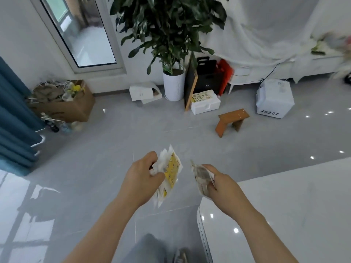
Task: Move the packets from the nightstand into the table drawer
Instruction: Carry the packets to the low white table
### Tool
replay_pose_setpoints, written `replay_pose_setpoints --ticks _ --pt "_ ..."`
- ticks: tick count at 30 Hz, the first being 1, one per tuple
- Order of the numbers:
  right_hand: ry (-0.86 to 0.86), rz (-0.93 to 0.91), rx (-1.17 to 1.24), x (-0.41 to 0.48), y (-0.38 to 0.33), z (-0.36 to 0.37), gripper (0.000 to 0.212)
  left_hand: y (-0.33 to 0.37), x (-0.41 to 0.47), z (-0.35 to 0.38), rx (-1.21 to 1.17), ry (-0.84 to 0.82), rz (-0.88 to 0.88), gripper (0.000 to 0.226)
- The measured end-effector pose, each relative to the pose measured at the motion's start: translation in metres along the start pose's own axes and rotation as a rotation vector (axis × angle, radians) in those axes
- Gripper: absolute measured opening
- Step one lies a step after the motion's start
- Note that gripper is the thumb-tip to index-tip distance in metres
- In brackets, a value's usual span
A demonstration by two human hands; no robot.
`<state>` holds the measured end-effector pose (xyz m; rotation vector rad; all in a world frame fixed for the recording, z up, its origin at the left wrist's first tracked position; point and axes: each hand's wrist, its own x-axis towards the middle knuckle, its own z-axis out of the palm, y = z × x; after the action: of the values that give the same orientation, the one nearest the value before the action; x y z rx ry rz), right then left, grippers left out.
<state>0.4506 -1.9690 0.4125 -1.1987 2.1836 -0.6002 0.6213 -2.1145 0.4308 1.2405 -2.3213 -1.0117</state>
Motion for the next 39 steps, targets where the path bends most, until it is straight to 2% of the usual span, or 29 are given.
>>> replay_pose_setpoints --ticks 11,18,23,31,35,39 --pt "0.154 0.187 0.006 0.136 0.021 -0.042 0.058 0.028 0.202 0.032 0.06 -0.245 0.216 0.021" --pt "0.303 0.414 0.145 0.191 0.028 -0.059 0.054 0.062 0.319 0.059 0.112 -0.463 0.397 0.022" --pt "0.361 0.545 0.178 0.209 0.046 -0.077 0.057 0.095 0.37 0.095 0.1 -0.588 0.504 0.025" --pt "0.464 0.692 0.208 0.248 0.106 -0.119 0.05 0.159 0.435 0.176 0.145 -0.755 0.639 0.026" --pt "0.517 0.757 0.268 0.258 0.131 -0.136 0.043 0.193 0.457 0.213 0.166 -0.836 0.693 0.021" --pt "0.546 0.865 0.298 0.263 0.147 -0.149 0.049 0.218 0.476 0.243 0.171 -0.914 0.75 0.016"
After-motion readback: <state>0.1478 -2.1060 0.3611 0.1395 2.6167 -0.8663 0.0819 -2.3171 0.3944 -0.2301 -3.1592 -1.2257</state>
